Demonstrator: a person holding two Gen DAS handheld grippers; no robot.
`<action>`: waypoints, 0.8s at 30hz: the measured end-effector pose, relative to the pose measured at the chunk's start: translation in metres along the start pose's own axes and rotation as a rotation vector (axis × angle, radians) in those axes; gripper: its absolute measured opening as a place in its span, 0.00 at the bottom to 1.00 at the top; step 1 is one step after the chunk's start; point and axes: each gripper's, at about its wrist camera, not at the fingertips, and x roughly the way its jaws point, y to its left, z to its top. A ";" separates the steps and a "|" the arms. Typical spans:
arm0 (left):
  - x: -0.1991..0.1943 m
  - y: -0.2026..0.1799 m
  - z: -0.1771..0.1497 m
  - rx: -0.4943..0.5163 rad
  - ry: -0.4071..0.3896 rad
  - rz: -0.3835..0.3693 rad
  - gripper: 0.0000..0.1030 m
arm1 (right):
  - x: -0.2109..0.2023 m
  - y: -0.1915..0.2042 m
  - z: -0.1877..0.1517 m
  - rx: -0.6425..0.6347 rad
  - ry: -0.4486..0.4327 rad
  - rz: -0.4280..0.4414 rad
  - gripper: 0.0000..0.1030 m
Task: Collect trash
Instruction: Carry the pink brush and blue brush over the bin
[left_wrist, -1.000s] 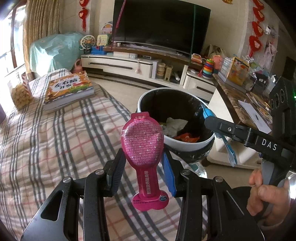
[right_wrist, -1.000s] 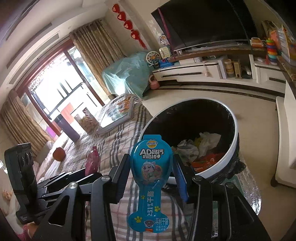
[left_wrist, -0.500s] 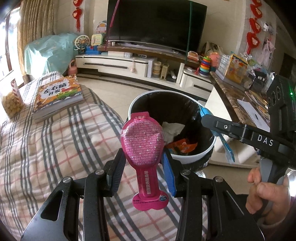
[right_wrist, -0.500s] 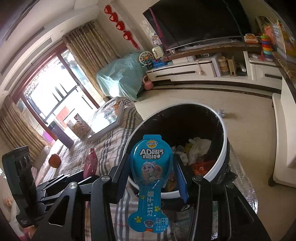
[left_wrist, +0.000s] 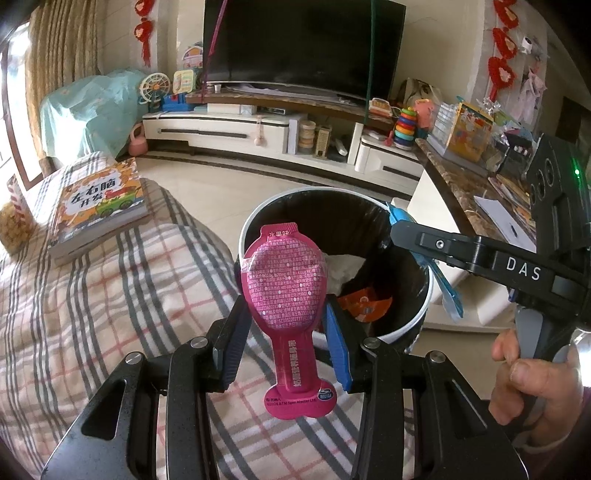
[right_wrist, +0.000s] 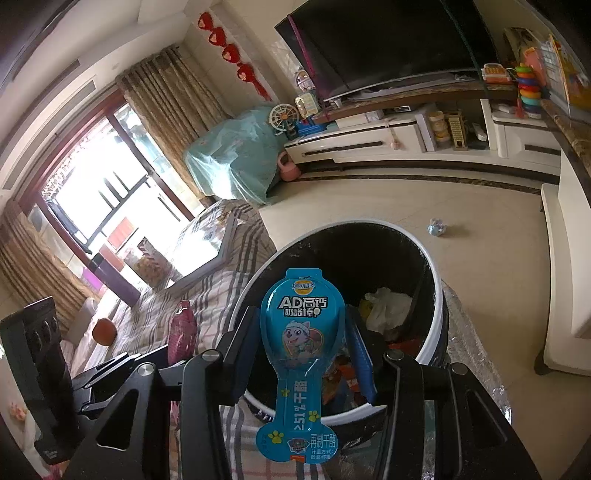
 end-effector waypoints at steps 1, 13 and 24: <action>0.001 0.000 0.001 0.002 0.001 0.000 0.38 | 0.000 -0.001 0.001 0.001 -0.001 0.000 0.45; 0.010 -0.004 0.008 0.030 0.011 0.009 0.38 | 0.006 -0.006 0.007 0.010 0.001 -0.012 0.45; 0.025 -0.011 0.017 0.053 0.026 0.017 0.38 | 0.009 -0.015 0.012 0.030 0.005 -0.017 0.45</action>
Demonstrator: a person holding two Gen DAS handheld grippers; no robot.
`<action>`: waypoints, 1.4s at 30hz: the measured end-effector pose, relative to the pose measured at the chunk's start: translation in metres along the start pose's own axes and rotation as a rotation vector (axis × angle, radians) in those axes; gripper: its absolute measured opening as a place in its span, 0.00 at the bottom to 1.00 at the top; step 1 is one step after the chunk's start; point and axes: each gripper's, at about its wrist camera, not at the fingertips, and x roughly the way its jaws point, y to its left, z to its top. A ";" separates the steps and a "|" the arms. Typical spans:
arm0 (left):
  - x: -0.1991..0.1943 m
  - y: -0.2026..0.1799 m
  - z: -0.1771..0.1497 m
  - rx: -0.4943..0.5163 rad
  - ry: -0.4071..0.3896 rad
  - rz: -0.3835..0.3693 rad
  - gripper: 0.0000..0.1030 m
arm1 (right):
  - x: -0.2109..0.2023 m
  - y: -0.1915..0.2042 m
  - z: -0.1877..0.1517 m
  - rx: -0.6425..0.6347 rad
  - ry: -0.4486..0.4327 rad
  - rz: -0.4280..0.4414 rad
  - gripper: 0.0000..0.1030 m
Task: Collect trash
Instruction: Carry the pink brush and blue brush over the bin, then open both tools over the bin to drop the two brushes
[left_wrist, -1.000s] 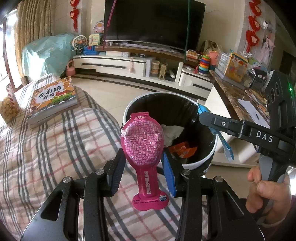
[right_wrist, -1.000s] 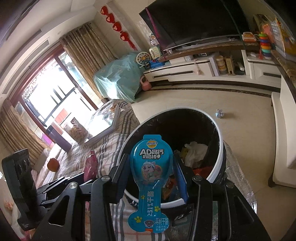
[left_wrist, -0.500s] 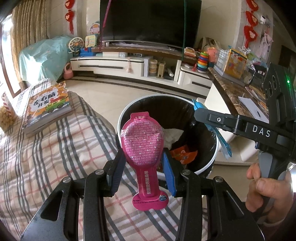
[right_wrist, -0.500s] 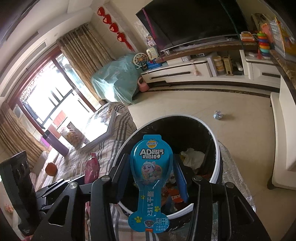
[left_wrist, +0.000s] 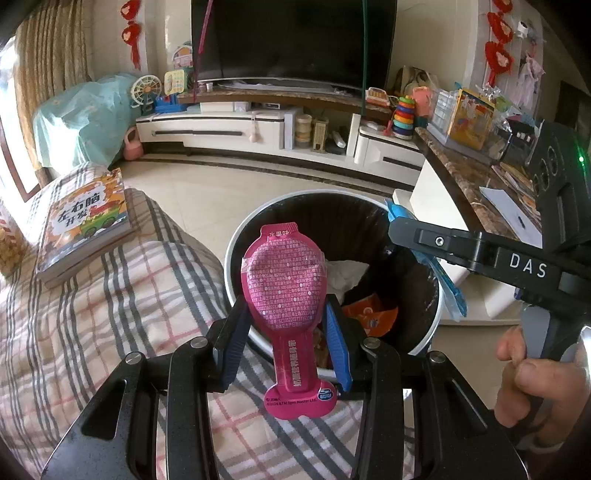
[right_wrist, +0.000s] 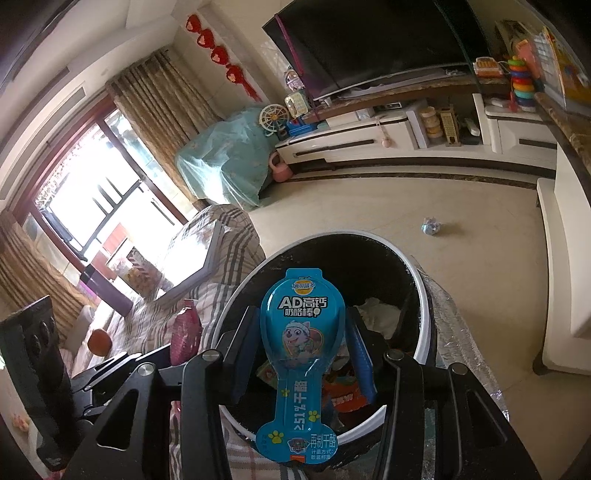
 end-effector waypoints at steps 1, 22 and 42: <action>0.000 -0.001 0.000 0.003 0.000 0.001 0.38 | 0.000 0.000 0.001 0.000 0.000 -0.001 0.45; 0.013 -0.006 0.011 0.025 0.019 0.017 0.38 | 0.007 -0.014 0.008 0.036 0.014 0.003 0.45; 0.020 -0.005 0.018 0.029 0.027 0.028 0.38 | 0.010 -0.019 0.015 0.047 0.023 -0.003 0.46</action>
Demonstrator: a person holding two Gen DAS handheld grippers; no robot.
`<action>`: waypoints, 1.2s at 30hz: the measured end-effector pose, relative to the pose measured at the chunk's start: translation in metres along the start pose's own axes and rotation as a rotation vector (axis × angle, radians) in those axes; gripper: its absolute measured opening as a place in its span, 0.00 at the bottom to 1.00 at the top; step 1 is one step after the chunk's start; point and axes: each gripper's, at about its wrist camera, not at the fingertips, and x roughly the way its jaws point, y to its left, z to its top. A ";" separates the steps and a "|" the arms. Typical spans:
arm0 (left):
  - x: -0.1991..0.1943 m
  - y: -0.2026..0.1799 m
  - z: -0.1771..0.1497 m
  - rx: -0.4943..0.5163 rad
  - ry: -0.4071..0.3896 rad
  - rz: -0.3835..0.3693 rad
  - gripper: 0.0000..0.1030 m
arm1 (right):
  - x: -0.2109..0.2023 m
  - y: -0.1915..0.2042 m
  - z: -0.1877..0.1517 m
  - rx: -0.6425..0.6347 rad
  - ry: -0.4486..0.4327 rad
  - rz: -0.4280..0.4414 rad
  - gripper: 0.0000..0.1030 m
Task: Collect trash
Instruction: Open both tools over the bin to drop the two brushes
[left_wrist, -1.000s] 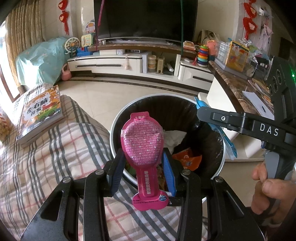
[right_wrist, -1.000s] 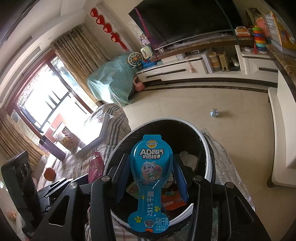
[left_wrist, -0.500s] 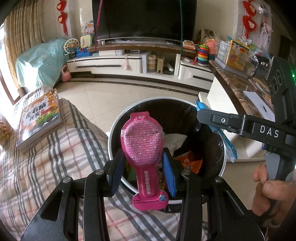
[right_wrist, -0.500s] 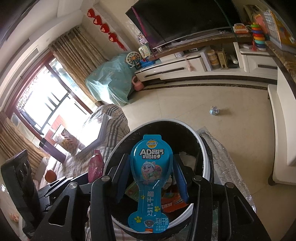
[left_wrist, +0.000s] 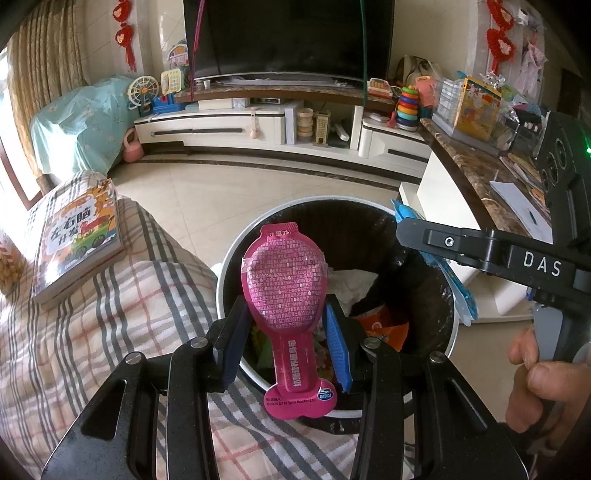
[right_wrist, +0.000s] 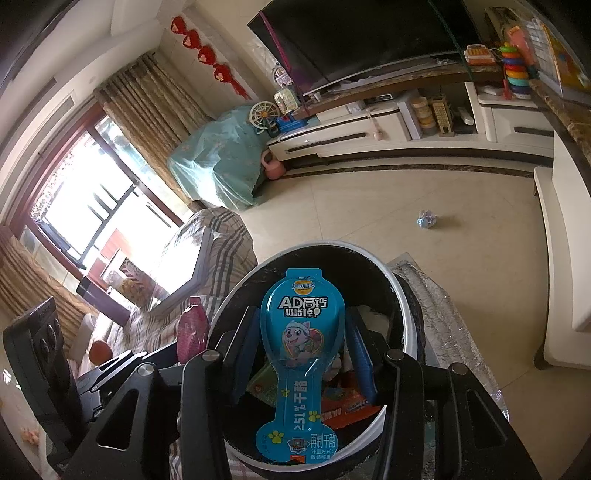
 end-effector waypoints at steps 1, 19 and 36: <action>0.001 0.000 0.001 0.000 0.001 0.001 0.38 | 0.001 0.000 0.000 0.001 0.001 -0.001 0.46; 0.006 0.001 0.004 -0.004 0.008 -0.002 0.38 | 0.007 -0.003 -0.001 0.010 0.022 -0.008 0.46; -0.020 0.008 -0.003 -0.041 -0.024 0.012 0.48 | -0.013 -0.001 -0.001 0.034 -0.025 -0.005 0.72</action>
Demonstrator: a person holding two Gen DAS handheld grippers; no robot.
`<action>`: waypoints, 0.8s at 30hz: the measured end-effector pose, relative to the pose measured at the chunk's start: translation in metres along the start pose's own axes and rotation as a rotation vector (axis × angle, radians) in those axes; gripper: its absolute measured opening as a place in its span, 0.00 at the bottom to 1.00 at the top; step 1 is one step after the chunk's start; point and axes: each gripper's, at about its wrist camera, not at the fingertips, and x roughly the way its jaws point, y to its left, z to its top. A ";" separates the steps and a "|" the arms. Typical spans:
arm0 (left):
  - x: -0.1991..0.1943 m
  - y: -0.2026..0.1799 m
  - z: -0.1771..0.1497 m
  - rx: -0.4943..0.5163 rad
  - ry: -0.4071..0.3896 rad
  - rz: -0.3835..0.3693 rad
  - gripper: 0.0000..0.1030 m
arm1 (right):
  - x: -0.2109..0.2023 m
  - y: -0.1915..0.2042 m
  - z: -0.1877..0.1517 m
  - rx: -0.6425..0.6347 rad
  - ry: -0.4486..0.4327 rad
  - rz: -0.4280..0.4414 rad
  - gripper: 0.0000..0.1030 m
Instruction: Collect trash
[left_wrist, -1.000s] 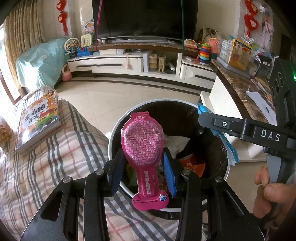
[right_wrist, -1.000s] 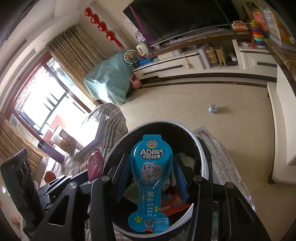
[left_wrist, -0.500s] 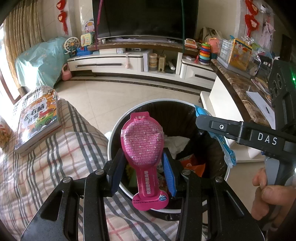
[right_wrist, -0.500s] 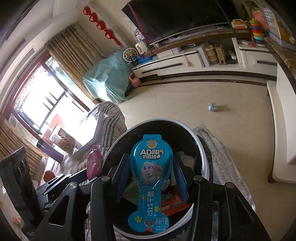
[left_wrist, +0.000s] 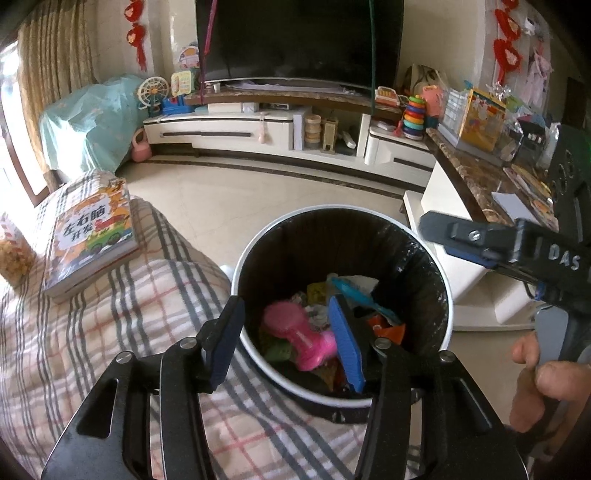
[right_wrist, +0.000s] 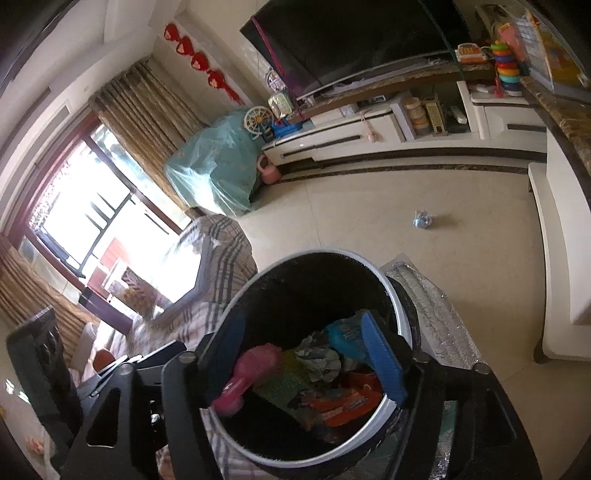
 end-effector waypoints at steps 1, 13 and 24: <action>-0.004 0.002 -0.002 -0.008 -0.004 -0.002 0.49 | -0.004 0.001 0.000 0.003 -0.008 0.002 0.74; -0.068 0.031 -0.071 -0.182 -0.076 -0.031 0.70 | -0.057 0.035 -0.050 -0.049 -0.082 -0.010 0.88; -0.125 0.049 -0.137 -0.290 -0.202 0.028 0.87 | -0.093 0.077 -0.121 -0.192 -0.226 -0.096 0.91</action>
